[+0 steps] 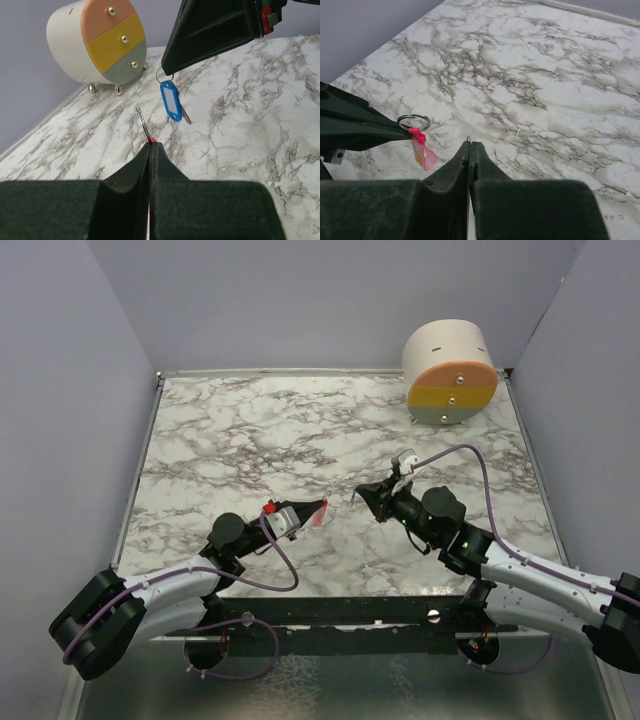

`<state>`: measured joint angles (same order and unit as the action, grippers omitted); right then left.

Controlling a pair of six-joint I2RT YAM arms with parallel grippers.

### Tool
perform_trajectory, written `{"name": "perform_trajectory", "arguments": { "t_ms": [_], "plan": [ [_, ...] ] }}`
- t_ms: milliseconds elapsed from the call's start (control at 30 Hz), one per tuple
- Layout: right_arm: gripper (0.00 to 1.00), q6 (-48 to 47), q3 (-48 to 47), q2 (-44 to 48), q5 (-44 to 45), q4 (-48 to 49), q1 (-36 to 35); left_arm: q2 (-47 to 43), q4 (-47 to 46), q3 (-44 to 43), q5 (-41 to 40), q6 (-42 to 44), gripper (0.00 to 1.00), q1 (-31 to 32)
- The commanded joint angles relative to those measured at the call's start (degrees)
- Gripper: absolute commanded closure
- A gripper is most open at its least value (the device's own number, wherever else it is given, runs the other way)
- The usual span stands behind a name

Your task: Put the keys on the keyring

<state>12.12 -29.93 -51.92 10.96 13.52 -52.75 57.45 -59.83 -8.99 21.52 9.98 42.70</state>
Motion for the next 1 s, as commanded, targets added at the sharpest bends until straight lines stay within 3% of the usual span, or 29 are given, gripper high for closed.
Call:
{"name": "perform_trajectory", "arguments": {
  "t_ms": [0,400,967],
  "plan": [
    [0.99,-0.91,-2.43,-0.59,-3.71,-1.15,-0.07,0.34,-0.56,-2.06,1.15,0.43,1.0,0.01],
    [0.99,-0.96,-4.05,-3.42,-7.61,-0.42,-0.25,1.17,-0.46,-2.58,0.37,0.85,1.0,1.06],
    [0.99,-1.47,-1.48,0.14,-5.99,-1.06,-0.33,-3.03,2.35,-1.64,-1.75,1.68,1.0,1.16]
  ]
}}
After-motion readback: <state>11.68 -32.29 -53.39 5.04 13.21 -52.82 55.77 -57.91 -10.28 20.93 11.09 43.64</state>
